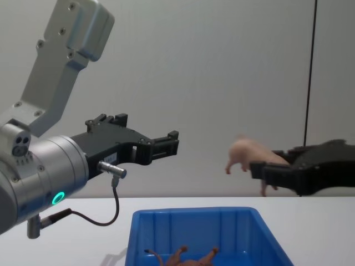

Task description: Pick up the two dolls from the table and place them into the box.

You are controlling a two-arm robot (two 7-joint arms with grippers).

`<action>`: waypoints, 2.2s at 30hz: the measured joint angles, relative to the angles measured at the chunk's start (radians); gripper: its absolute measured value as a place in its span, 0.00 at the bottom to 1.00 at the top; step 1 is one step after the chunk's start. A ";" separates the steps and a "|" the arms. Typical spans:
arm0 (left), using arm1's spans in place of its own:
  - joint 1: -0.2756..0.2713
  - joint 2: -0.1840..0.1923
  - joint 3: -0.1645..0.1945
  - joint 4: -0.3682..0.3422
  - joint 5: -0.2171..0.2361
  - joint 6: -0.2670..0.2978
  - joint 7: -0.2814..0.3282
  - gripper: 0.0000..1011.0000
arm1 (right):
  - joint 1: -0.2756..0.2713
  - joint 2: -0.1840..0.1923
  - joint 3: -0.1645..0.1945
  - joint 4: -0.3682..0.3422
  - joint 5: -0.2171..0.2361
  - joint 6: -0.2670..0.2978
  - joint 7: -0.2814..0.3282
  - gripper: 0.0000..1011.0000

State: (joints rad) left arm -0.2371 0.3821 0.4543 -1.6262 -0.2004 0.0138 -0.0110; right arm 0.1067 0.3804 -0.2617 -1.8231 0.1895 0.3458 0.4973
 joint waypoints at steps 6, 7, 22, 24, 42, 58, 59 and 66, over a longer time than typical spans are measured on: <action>0.000 0.000 0.000 0.000 0.000 0.000 0.000 0.99 | 0.048 -0.023 -0.016 0.036 -0.030 0.040 0.053 0.37; 0.000 0.000 0.000 0.000 0.000 0.000 0.000 0.99 | 0.061 -0.029 -0.020 0.050 -0.037 0.049 0.065 0.42; 0.000 0.000 0.000 0.000 0.000 0.000 0.000 0.99 | 0.123 -0.055 -0.039 0.126 -0.056 0.075 0.125 0.84; 0.000 0.000 0.000 0.000 0.000 0.000 0.000 0.99 | 0.123 -0.054 -0.037 0.127 -0.048 0.068 0.123 0.91; 0.000 0.000 0.000 0.000 0.000 0.000 0.000 0.99 | 0.050 0.045 0.028 0.101 0.068 -0.046 0.079 0.99; 0.056 0.053 -0.015 -0.059 -0.020 0.027 0.027 0.99 | 0.012 0.092 0.055 0.096 0.109 -0.082 0.065 0.99; 0.062 0.059 -0.016 -0.064 -0.023 0.028 0.029 0.99 | 0.011 0.093 0.056 0.096 0.110 -0.083 0.065 0.99; 0.138 0.135 -0.037 -0.124 -0.085 0.028 0.060 0.99 | 0.006 0.100 0.059 0.095 0.116 -0.089 0.063 0.99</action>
State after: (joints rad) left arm -0.0991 0.5172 0.4174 -1.7502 -0.2850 0.0417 0.0486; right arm 0.1123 0.4807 -0.2023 -1.7279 0.3052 0.2570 0.5601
